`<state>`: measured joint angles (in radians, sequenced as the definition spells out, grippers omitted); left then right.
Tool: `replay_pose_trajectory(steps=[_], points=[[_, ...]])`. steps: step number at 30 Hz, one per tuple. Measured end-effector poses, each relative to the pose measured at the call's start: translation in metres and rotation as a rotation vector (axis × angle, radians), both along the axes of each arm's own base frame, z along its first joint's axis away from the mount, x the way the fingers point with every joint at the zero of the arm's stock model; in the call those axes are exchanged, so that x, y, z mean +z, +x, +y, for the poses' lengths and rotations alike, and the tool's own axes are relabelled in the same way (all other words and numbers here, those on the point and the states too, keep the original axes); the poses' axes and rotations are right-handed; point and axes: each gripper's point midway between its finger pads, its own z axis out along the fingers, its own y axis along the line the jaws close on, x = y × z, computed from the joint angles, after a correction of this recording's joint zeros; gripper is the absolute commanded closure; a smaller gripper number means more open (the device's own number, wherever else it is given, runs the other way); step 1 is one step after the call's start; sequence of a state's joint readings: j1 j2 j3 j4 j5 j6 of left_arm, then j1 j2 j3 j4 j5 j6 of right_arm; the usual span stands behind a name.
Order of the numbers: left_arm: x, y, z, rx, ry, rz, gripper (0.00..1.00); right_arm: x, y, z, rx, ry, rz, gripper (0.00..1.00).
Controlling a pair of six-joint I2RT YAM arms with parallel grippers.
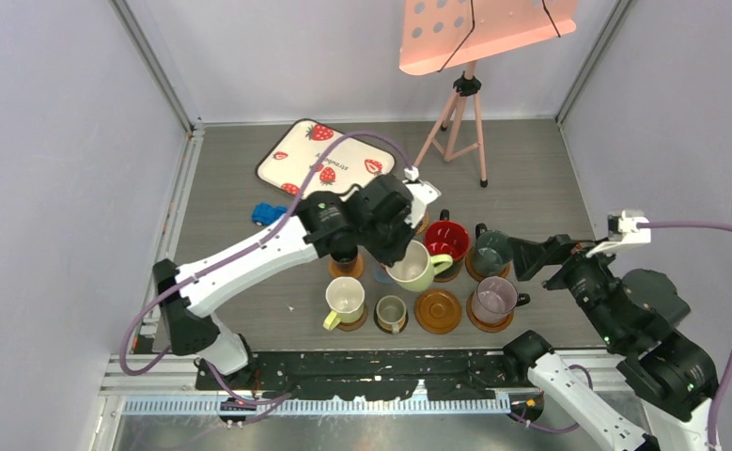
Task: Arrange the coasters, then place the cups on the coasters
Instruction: Place the cup on the coaster.
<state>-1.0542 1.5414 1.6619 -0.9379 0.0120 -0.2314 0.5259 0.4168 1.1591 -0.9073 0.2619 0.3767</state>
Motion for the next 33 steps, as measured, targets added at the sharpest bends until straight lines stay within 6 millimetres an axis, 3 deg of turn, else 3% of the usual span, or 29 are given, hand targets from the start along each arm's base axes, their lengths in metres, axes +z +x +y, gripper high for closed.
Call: replay_pose_trajectory(steps=[8,15,27,33], points=[[-0.049,-0.021,-0.039,0.023,0.119,0.037,1.00,0.030,-0.027,-0.025,-0.053,0.086,-0.116,0.04],[-0.080,-0.025,-0.069,0.006,0.160,0.057,1.00,0.029,-0.041,-0.041,-0.098,0.111,-0.145,0.04],[-0.132,-0.019,-0.083,0.010,0.256,0.094,1.00,0.044,-0.056,-0.057,-0.135,0.161,-0.211,0.05],[-0.143,-0.018,-0.087,0.011,0.267,0.101,0.98,0.044,-0.056,-0.057,-0.136,0.161,-0.210,0.04]])
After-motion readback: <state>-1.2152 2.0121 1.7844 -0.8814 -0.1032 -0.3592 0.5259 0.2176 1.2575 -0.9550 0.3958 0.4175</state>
